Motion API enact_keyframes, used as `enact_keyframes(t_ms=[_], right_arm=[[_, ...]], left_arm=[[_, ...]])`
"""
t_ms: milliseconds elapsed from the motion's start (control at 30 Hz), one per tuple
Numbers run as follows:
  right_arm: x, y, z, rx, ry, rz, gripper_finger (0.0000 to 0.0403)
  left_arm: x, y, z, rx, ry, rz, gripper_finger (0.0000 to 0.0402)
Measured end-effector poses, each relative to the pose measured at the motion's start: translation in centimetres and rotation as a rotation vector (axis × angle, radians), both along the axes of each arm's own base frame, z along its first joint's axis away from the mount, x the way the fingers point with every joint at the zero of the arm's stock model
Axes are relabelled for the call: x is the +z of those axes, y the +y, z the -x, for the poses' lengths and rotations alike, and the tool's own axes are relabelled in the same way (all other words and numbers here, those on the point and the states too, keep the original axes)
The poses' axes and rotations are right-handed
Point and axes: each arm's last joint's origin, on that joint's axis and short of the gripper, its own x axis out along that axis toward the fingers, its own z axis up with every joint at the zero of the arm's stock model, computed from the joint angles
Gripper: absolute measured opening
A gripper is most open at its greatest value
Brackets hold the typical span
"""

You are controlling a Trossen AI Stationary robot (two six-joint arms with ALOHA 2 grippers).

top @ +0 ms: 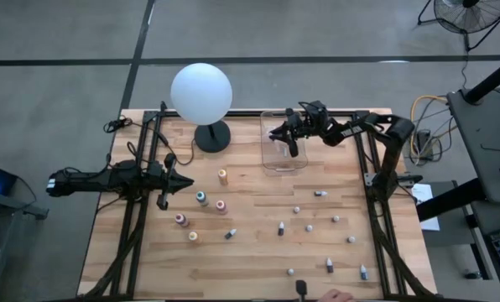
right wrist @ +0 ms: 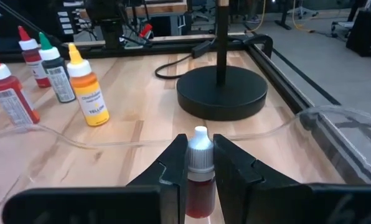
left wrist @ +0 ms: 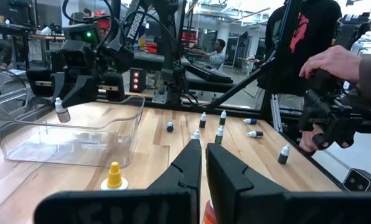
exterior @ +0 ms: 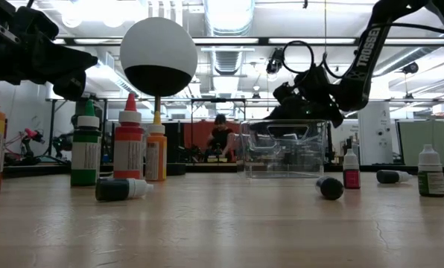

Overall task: Pick & Place food coloring
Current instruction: Put the small orange food coloring bottle into the transparent bin

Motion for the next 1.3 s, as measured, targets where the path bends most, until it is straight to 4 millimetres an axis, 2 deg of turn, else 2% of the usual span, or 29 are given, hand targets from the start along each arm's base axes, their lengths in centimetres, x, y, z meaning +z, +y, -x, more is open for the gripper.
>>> enact_keyframes(t_ms=[433,700,1300], right_arm=[[0.0,0.1,-0.2,-0.034,0.011,-0.155,0.0050],[-0.8,0.5,0.0,-0.053,0.079,-0.278,0.0050],[-1.3,1.7,-0.4,0.008,0.111,-0.115,0.0050]], left_arm=[[0.0,0.0,0.0,-0.001,0.000,0.000,0.0000],[0.0,0.0,0.0,0.000,0.000,0.000,0.0000],[0.0,0.0,0.0,0.000,-0.001,0.000,0.0000]])
